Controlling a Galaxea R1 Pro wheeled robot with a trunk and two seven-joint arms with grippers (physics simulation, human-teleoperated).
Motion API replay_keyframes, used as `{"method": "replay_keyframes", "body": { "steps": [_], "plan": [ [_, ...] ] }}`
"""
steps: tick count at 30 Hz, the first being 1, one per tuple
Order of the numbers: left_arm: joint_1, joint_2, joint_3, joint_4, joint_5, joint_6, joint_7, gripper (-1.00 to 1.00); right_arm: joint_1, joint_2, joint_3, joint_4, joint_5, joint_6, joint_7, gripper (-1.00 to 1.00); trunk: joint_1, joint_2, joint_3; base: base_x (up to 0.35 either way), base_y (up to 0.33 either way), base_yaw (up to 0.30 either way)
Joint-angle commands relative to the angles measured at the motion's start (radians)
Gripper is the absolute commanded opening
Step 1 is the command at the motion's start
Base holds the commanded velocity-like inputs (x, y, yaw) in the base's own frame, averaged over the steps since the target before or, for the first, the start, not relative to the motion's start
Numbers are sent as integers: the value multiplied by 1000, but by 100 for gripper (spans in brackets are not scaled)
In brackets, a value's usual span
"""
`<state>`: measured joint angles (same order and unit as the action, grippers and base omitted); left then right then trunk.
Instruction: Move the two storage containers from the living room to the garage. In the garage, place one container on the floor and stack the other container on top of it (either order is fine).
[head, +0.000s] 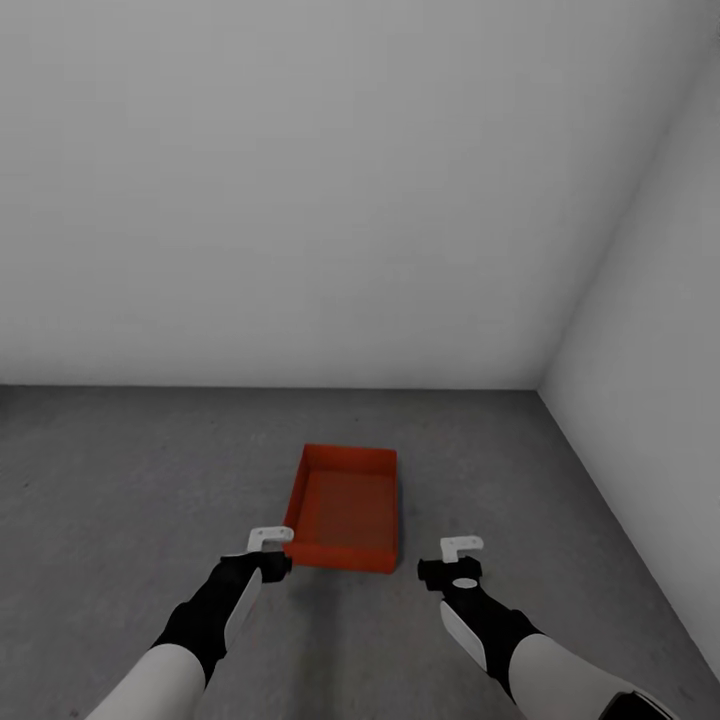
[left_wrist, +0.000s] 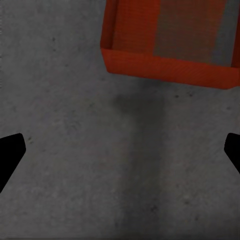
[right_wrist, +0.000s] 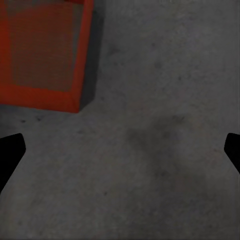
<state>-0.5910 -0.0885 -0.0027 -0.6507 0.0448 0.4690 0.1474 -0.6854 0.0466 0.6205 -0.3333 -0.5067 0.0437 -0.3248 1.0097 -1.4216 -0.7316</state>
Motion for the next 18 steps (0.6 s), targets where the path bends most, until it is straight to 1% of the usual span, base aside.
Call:
{"method": "replay_keyframes", "body": {
  "steps": [1, 6, 8, 9, 13, 15, 17, 18],
  "plan": [
    [0, 0, 0, 1, 6, 5, 6, 100, -1, -1, 9, -1, -6, 5, -7, 100, 0, 0, 0, 0, 0, 0],
    [0, 4, 3, 57, 9, 5, 5, 100, -1, -2, 10, 2, -3, 11, -6, 100, 0, 0, 1, 0, 0, 0],
    [0, 14, 4, 86, 8, 5, 2, 100, -2, -3, 10, 3, -2, 16, -6, 100, 0, 0, 1, 0, 0, 0],
    [0, 23, 4, 101, 9, 5, -1, 100, -2, -4, 10, 4, -2, 18, -5, 100, 0, 0, 1, 0, 0, 0],
    [-1, 42, 3, 134, 13, 7, -6, 100, -2, -6, 10, 9, -2, 21, -5, 100, 0, 0, 1, 0, 0, 0],
    [0, 52, 4, 163, 14, 6, -6, 100, -2, -7, 10, 10, -2, 22, -5, 100, 0, 0, 1, 0, 0, 0],
    [0, 68, 4, 215, 17, 5, -6, 100, -2, -6, 10, 12, -1, 23, -5, 100, 0, 0, 1, 0, 0, 0],
    [0, 72, 5, 229, 18, 4, -6, 100, -1, -6, 10, 12, -1, 23, -5, 100, 0, 0, 1, 0, 0, 0]
  ]
}}
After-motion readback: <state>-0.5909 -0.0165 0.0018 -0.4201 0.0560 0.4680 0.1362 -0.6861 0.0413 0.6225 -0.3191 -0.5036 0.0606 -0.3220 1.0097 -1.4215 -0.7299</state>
